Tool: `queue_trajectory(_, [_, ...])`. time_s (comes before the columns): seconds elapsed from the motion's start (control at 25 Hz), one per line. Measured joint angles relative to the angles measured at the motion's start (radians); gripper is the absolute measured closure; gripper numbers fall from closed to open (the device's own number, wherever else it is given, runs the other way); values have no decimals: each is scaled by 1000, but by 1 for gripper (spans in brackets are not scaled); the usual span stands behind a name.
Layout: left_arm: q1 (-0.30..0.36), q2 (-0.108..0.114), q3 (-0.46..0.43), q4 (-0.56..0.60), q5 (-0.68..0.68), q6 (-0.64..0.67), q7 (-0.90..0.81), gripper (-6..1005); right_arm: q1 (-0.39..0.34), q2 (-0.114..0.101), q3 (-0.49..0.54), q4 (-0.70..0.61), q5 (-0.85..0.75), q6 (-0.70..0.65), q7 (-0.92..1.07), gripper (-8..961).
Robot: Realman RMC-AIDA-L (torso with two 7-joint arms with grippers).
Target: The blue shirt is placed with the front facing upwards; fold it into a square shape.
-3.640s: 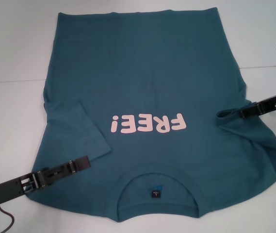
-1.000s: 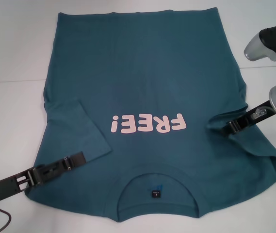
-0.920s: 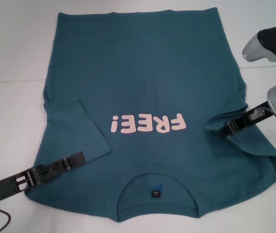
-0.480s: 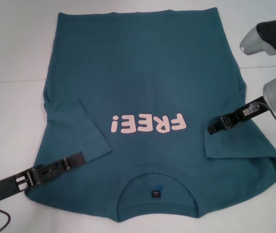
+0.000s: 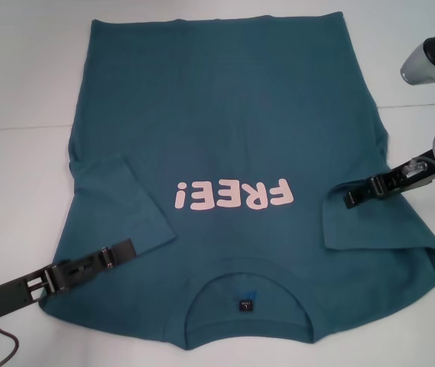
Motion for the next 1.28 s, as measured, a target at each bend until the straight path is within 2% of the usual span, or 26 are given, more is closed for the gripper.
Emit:
queue_trajectory(0.16, [-1, -1, 0, -1, 0, 0, -2, 156, -1, 3, -1, 7, -18, 43, 25, 203])
queue_trajectory(0.4, [-3, -1, -13, -9, -1, -1, -1, 156, -7, -3, 2, -1, -53, 62, 54, 44])
queue_trajectory(0.52, [-5, 2, -22, -23, -1, -1, 0, 156, -10, -2, 1, -1, -76, 88, 69, 44])
queue_trajectory(0.88, [-7, 4, -24, -26, -1, -2, 1, 155, -9, 20, -2, 23, -85, 193, 80, 45])
queue_trajectory(1.28, [-7, 4, -25, -26, -1, -2, 1, 156, 5, 20, -3, 99, -87, 289, 80, 45])
